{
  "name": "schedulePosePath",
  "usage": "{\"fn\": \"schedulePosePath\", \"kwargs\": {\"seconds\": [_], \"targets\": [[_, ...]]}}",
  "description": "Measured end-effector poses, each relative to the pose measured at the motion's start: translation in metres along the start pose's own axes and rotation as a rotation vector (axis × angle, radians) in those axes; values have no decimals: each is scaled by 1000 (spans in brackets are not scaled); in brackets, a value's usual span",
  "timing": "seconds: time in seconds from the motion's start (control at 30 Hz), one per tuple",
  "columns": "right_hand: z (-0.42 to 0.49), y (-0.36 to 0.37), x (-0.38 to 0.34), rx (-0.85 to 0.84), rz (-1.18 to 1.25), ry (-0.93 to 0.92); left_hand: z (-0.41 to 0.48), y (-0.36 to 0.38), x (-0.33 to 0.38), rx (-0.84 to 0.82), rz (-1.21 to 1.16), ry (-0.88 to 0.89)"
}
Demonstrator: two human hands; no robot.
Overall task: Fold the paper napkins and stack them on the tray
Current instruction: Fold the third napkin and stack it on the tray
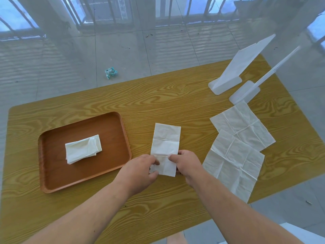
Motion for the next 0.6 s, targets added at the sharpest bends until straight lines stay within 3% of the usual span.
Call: {"fn": "schedulePosePath", "kwargs": {"seconds": [0.2,0.4,0.6], "targets": [[-5,-6,-12,-159,-30,-125,-4,-27,-9,228,-125,-23],[-19,-14,-39,-335,49,-304,7,-54,-5,105,-215,-26],[-25,-20,-54,-440,137,-387,19,-61,1,-28,-560,-90]]}}
Point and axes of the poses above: each hand's wrist, its own z-axis towards the middle knuckle, its own y-axis out of the palm, x = y × z, the point moved 4 cm from there along z, towards the middle knuckle, and after that the axes turned 1 degree about z, right-handed, at the moved point
